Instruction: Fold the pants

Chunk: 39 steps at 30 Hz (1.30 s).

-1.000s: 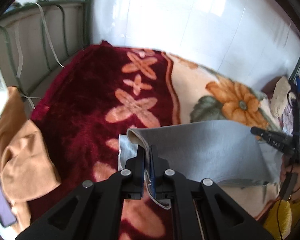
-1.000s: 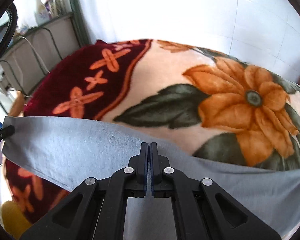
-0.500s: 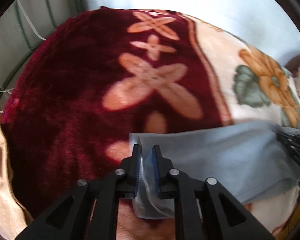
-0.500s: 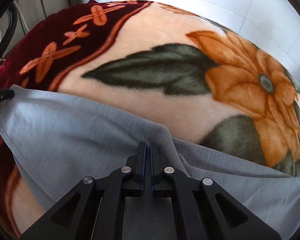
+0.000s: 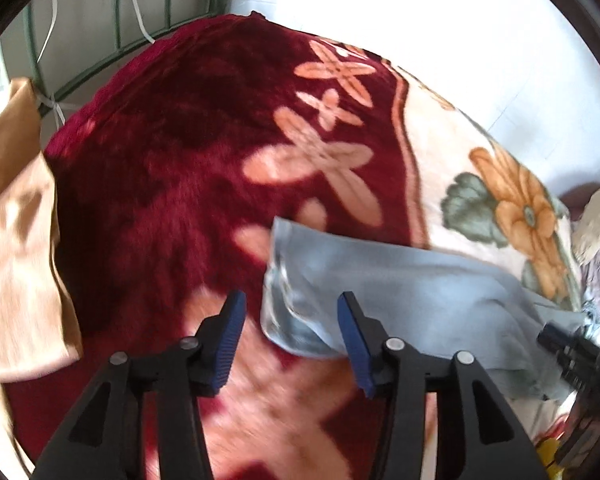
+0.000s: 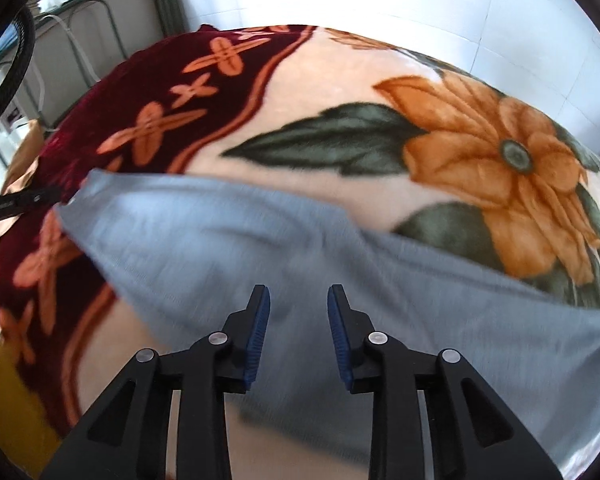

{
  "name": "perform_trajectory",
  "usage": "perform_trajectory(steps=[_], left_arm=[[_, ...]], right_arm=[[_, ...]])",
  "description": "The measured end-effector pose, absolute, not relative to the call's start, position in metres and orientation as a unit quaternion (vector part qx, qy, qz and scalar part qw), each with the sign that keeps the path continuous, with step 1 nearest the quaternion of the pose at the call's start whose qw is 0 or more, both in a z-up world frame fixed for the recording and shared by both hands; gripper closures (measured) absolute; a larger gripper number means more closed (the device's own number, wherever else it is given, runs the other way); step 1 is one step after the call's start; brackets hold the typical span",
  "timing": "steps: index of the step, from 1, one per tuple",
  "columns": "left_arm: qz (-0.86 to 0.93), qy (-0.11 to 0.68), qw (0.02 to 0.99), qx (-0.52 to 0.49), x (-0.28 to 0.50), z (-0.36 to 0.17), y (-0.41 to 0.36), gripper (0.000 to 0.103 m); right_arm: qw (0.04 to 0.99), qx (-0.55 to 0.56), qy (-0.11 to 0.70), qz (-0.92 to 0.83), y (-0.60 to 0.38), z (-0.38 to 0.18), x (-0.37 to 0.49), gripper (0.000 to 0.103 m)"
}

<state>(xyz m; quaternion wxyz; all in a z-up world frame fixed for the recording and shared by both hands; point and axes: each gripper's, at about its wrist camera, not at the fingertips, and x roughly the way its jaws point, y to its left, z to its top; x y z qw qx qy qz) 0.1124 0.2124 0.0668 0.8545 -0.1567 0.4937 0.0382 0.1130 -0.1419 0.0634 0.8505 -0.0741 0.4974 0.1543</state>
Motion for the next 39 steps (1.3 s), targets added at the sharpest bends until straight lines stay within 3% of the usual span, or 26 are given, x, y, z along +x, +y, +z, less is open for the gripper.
perform_trajectory(steps=[11,12,15,18,26,30,32,34,35,39], left_arm=[[0.064,0.496,0.834,-0.234,0.110,0.043,0.196,0.048],[0.061,0.493,0.835,-0.237,0.109,0.043,0.197,0.050],[0.051,0.500,0.830,-0.241,0.111,0.037,0.200,0.086],[0.045,0.497,0.826,-0.262,0.111,0.031,0.205,0.099],[0.083,0.480,0.841,-0.233,0.112,0.041,0.220,0.099],[0.085,0.496,0.825,-0.256,0.106,0.029,0.226,0.095],[0.091,0.493,0.827,-0.254,0.103,0.032,0.223,0.081],[0.088,0.490,0.825,-0.265,0.103,0.032,0.219,0.040],[0.089,0.490,0.825,-0.267,0.105,0.030,0.217,0.034],[0.119,0.497,0.828,-0.231,0.118,0.021,0.203,0.030]], right_arm=[[0.839,-0.045,0.514,0.172,-0.137,0.045,0.076,0.072],[0.838,-0.043,0.516,0.173,-0.136,0.042,0.075,0.072],[0.833,-0.040,0.524,0.173,-0.133,0.035,0.074,0.072],[0.833,-0.037,0.523,0.176,-0.132,0.034,0.073,0.072],[0.829,-0.032,0.529,0.181,-0.131,0.030,0.070,0.072],[0.828,-0.034,0.530,0.181,-0.131,0.028,0.067,0.072],[0.826,-0.030,0.532,0.184,-0.131,0.028,0.065,0.072],[0.826,-0.028,0.532,0.186,-0.133,0.029,0.062,0.072],[0.826,-0.026,0.532,0.186,-0.134,0.029,0.060,0.072],[0.824,-0.011,0.535,0.185,-0.140,0.028,0.054,0.072]])
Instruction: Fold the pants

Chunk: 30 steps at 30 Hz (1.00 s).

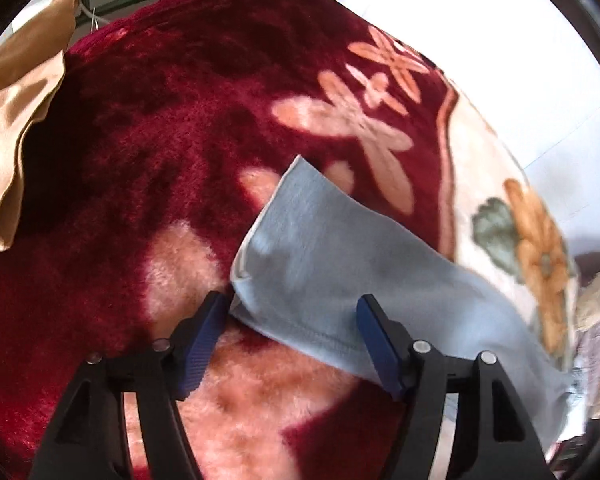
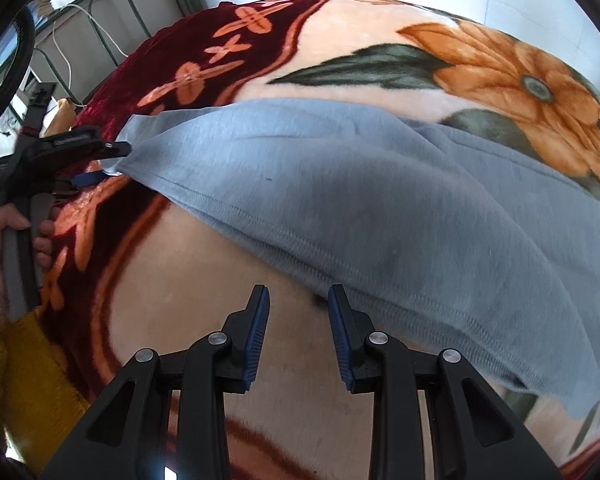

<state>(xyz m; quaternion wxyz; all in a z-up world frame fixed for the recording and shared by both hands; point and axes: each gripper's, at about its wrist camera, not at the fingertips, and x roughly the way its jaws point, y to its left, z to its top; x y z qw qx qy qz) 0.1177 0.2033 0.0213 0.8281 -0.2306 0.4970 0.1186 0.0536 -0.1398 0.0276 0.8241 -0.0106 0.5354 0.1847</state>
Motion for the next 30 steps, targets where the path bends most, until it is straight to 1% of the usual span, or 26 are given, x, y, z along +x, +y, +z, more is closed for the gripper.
perform_trajectory(steps=[1,2,4,6,9,11,12,14,15,16,18,20,22,25,27,30], left_arm=[[0.128,0.496,0.832,-0.215,0.121,0.020,0.198,0.027],[0.135,0.498,0.832,-0.204,0.124,0.018,0.194,0.026],[0.158,0.503,0.833,-0.169,0.127,0.020,0.182,0.026],[0.173,0.497,0.835,-0.162,0.122,0.022,0.177,0.026],[0.188,0.482,0.830,-0.211,0.111,0.023,0.183,0.027],[0.186,0.480,0.828,-0.223,0.114,0.020,0.187,0.029],[0.186,0.481,0.827,-0.224,0.117,0.018,0.189,0.032],[0.187,0.466,0.836,-0.220,0.119,0.020,0.190,0.055],[0.182,0.464,0.839,-0.218,0.121,0.019,0.191,0.075],[0.176,0.464,0.839,-0.221,0.123,0.017,0.192,0.083],[0.160,0.458,0.842,-0.236,0.123,0.016,0.193,0.091],[0.155,0.437,0.855,-0.230,0.121,0.025,0.191,0.093],[0.147,0.405,0.873,-0.227,0.115,0.043,0.192,0.093],[0.134,0.379,0.886,-0.232,0.111,0.072,0.201,0.093],[0.127,0.375,0.893,-0.214,0.110,0.084,0.206,0.093],[0.130,0.392,0.895,-0.170,0.117,0.078,0.208,0.093]], right_arm=[[0.823,-0.006,0.537,0.184,-0.141,0.027,0.052,0.072],[0.823,-0.003,0.538,0.184,-0.142,0.026,0.051,0.072],[0.822,0.001,0.539,0.183,-0.144,0.027,0.048,0.072],[0.824,0.007,0.536,0.185,-0.148,0.029,0.044,0.072],[0.826,0.015,0.533,0.185,-0.153,0.029,0.042,0.072],[0.826,0.019,0.532,0.184,-0.155,0.028,0.041,0.072],[0.826,0.022,0.533,0.183,-0.156,0.027,0.041,0.072],[0.825,0.029,0.535,0.183,-0.159,0.024,0.041,0.072],[0.824,0.032,0.536,0.182,-0.161,0.023,0.041,0.072],[0.824,0.034,0.536,0.181,-0.162,0.021,0.041,0.072],[0.825,0.040,0.535,0.178,-0.165,0.021,0.042,0.072],[0.825,0.043,0.536,0.177,-0.167,0.021,0.042,0.072],[0.827,0.044,0.533,0.174,-0.167,0.023,0.043,0.072],[0.827,0.048,0.531,0.178,-0.167,0.026,0.042,0.072],[0.825,0.050,0.531,0.184,-0.166,0.026,0.042,0.072],[0.821,0.042,0.537,0.188,-0.161,0.024,0.041,0.072]])
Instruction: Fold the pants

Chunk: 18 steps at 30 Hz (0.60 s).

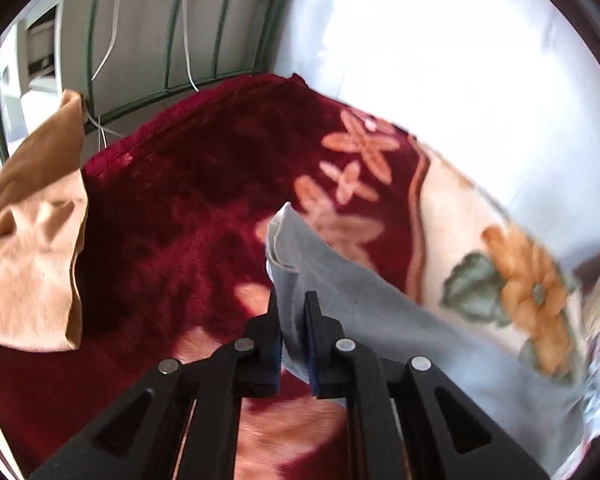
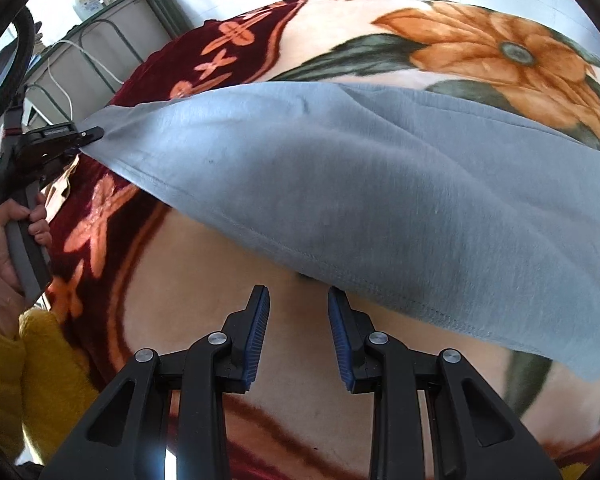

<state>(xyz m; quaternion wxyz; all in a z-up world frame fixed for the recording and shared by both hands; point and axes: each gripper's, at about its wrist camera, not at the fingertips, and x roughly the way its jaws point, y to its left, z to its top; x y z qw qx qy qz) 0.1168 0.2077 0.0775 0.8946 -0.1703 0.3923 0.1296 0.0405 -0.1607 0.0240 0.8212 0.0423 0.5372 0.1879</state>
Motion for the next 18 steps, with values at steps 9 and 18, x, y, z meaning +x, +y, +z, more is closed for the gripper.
perform_trajectory(steps=[9,18], left_arm=[[0.149,0.454,0.859,-0.185,0.114,0.045,0.214,0.074],[0.102,0.422,0.888,-0.152,0.094,0.103,0.178,0.031]], right_arm=[[0.807,0.041,0.552,0.206,-0.170,0.033,0.040,0.072],[0.805,0.090,0.541,0.227,-0.201,0.076,0.059,0.070]])
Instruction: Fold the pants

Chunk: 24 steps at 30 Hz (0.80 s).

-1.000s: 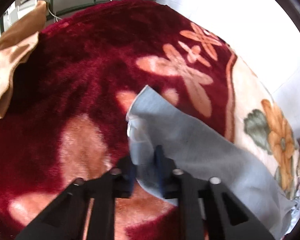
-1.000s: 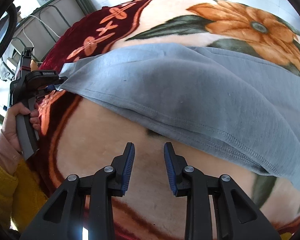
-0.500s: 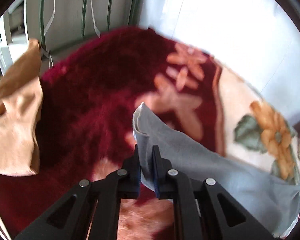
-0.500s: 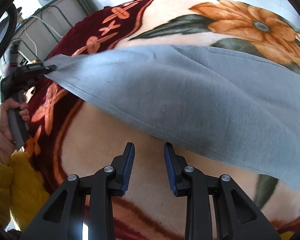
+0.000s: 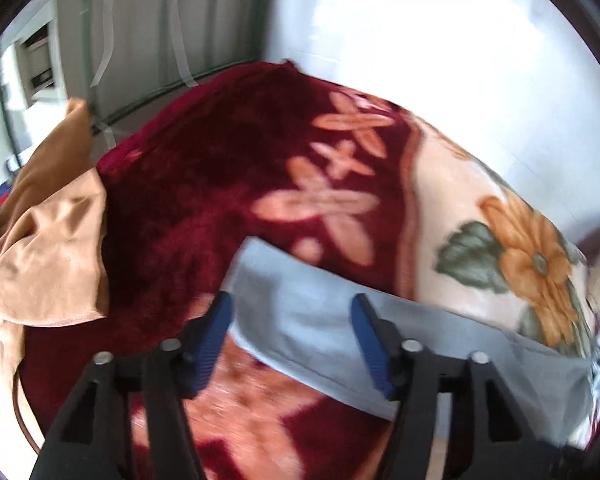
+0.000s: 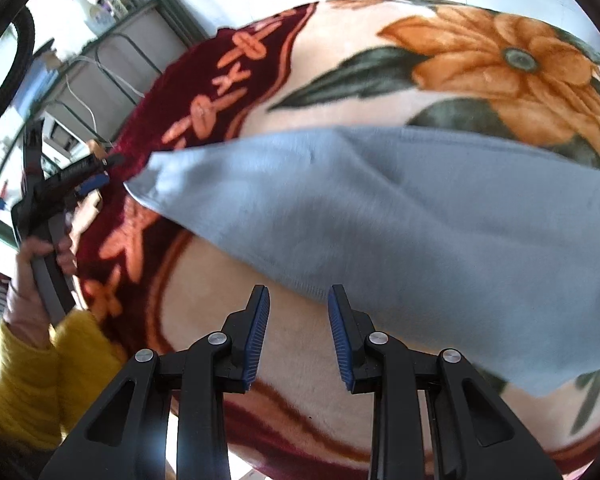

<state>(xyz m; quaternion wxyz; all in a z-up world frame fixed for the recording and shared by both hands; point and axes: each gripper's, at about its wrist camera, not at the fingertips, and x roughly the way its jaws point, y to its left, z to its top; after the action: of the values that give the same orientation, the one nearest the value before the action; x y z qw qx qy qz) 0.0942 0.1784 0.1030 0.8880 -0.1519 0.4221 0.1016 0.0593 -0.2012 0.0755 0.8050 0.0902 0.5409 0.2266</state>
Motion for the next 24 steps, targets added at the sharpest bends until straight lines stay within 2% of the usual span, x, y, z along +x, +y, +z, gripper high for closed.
perform_trajectory(steps=[5,9,15,18,24], left_arm=[[0.032,0.444,0.879,-0.168,0.119,0.089,0.138,0.029],[0.021,0.485,0.853,-0.188,0.139,0.057,0.112,0.029],[0.024,0.512,0.849,-0.129,0.140,0.017,0.091,0.029],[0.024,0.510,0.851,-0.120,0.141,0.016,0.087,0.025],[0.022,0.515,0.853,-0.082,0.141,0.015,0.081,0.025]], right_arm=[[0.821,0.050,0.535,0.191,-0.217,0.086,0.087,0.067],[0.820,0.037,0.549,0.154,-0.240,0.075,0.121,0.067],[0.814,-0.042,0.567,0.114,-0.256,0.049,0.159,0.067],[0.802,-0.096,0.575,0.134,-0.251,0.038,0.174,0.067],[0.777,-0.189,0.575,0.172,-0.234,0.021,0.192,0.067]])
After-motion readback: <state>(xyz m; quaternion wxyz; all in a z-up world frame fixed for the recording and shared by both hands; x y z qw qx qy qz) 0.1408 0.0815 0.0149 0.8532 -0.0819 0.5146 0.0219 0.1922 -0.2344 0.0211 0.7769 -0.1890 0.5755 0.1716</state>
